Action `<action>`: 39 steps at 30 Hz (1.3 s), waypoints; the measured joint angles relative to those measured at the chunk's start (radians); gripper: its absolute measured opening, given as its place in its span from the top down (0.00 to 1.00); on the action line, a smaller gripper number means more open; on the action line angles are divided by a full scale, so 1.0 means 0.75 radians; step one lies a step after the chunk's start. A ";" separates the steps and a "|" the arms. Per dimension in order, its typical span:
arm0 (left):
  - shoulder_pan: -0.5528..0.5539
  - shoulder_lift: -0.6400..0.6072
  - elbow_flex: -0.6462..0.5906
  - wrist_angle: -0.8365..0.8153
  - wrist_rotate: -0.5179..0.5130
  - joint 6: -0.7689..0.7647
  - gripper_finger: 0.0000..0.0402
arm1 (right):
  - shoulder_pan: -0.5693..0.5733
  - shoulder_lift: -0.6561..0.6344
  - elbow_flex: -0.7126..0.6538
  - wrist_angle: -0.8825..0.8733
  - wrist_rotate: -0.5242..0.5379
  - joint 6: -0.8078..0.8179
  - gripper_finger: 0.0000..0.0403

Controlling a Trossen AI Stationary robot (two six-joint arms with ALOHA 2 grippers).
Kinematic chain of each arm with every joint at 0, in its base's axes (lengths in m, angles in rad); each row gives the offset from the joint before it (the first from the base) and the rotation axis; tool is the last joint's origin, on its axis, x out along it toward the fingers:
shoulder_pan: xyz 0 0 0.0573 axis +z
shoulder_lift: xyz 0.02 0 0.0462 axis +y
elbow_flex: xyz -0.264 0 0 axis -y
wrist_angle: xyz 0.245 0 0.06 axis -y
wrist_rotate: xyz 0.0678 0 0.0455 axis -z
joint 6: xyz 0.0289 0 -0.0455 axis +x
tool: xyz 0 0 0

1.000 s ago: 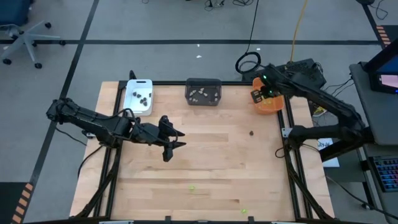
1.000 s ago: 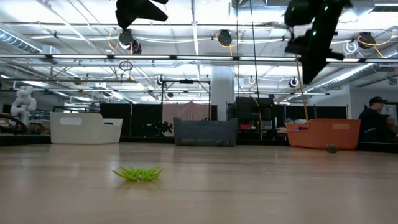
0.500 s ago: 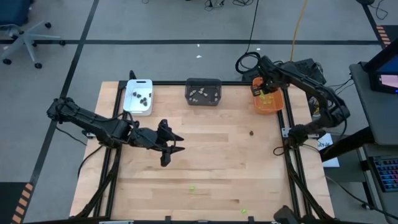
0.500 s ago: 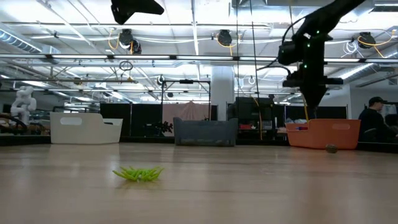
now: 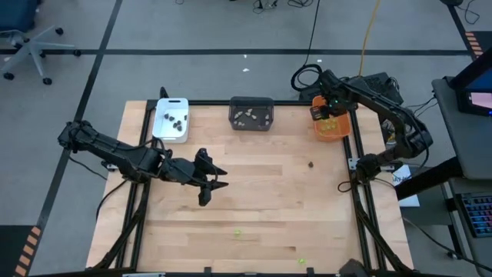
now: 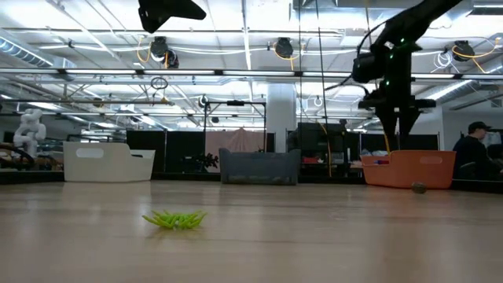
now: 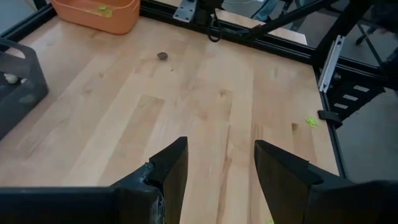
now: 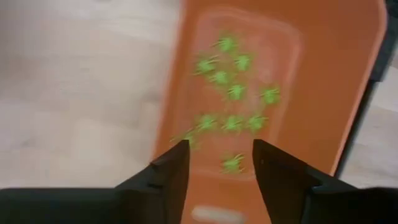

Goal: Sort Halloween decoration
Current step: Put the black toy skull into the white bin

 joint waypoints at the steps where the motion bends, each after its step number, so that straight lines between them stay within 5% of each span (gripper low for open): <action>1: 0.000 0.000 0.000 -0.001 0.004 0.000 0.55 | 0.011 -0.029 0.000 -0.008 -0.035 -0.014 0.59; 6: 0.000 0.000 0.000 -0.029 0.005 0.000 0.55 | 0.157 -0.253 0.000 -0.048 -0.145 0.042 0.55; 15: 0.003 0.000 0.000 -0.046 0.005 -0.001 0.55 | 0.567 -0.497 0.000 -0.135 -0.111 0.497 0.58; 27: 0.003 0.000 0.000 -0.081 0.041 -0.001 0.55 | 1.040 -0.473 -0.286 -0.059 -0.047 1.162 0.58; 39: 0.003 0.000 0.000 -0.089 0.042 0.000 0.55 | 1.090 -0.287 -0.502 0.212 -0.043 1.224 0.58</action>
